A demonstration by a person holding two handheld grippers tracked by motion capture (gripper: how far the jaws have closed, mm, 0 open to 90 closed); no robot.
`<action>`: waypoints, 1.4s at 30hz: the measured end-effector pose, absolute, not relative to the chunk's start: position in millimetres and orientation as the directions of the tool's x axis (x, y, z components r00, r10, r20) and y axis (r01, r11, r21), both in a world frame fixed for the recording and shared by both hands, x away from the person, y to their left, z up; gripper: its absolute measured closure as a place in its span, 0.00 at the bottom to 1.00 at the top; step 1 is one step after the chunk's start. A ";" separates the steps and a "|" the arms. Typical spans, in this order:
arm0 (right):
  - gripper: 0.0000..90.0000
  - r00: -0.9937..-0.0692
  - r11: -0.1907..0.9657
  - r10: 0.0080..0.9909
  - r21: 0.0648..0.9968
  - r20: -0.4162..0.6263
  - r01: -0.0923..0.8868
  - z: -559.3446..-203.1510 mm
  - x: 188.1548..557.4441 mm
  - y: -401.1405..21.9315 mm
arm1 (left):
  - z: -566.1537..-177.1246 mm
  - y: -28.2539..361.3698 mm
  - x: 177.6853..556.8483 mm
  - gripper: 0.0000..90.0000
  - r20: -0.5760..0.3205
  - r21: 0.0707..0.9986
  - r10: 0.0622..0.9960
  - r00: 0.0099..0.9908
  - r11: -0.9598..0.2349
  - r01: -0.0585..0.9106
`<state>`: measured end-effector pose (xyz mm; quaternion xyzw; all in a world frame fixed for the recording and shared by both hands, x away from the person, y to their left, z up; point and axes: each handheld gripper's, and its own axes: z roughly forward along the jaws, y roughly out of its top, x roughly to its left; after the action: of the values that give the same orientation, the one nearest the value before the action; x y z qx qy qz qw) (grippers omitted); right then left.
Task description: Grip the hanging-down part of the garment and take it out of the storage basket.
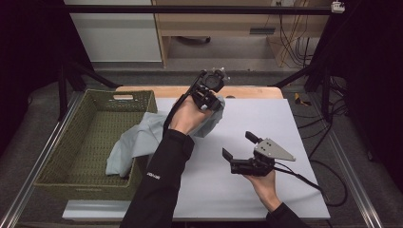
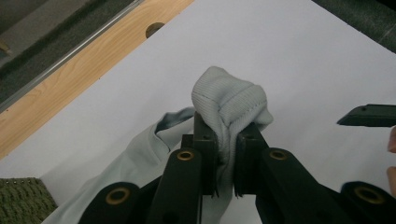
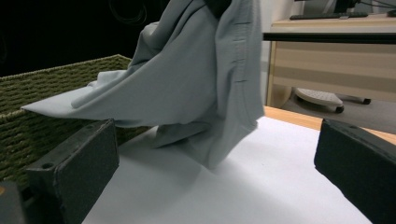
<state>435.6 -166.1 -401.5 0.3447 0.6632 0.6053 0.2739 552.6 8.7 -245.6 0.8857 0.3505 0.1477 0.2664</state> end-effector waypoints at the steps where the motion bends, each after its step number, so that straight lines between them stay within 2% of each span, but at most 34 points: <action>1: 0.00 -0.618 0.037 0.785 0.992 0.048 0.124 -401.4 437.7 -163.3 | -244.7 9.6 552.6 0.90 0.078 0.570 0.695 0.715 -0.619 0.540; 25: 0.00 -0.631 0.034 0.773 0.991 0.057 0.132 -406.4 479.9 -104.2 | -246.2 8.7 554.7 0.90 0.079 0.566 0.692 0.718 -0.624 0.539; 35: 0.01 -0.599 0.025 0.798 0.990 0.065 0.141 -416.8 502.2 -88.5 | -243.9 10.5 554.7 0.90 0.083 0.563 0.693 0.716 -0.626 0.540; 36: 0.01 -0.589 0.003 0.803 0.988 0.090 0.156 -417.9 504.6 -86.3 | -244.1 9.8 554.3 0.90 0.079 0.570 0.698 0.712 -0.618 0.542; 38: 0.01 -0.595 0.059 0.803 0.990 0.027 0.124 -420.9 513.9 -86.4 | -243.6 9.4 554.2 0.90 0.088 0.563 0.693 0.716 -0.627 0.538; 39: 0.01 -0.595 0.059 0.803 0.990 0.027 0.124 -420.9 513.9 -86.4 | -243.8 8.9 554.0 0.90 0.081 0.569 0.696 0.713 -0.619 0.540; 42: 0.01 -0.594 0.022 0.802 0.991 0.063 0.135 -418.3 519.7 -78.2 | -243.8 9.7 554.4 0.90 0.082 0.568 0.698 0.712 -0.620 0.542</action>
<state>519.7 -78.2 -418.3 0.3556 0.6590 0.6021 0.2769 554.4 9.7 -243.8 0.8875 0.3491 0.1489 0.2613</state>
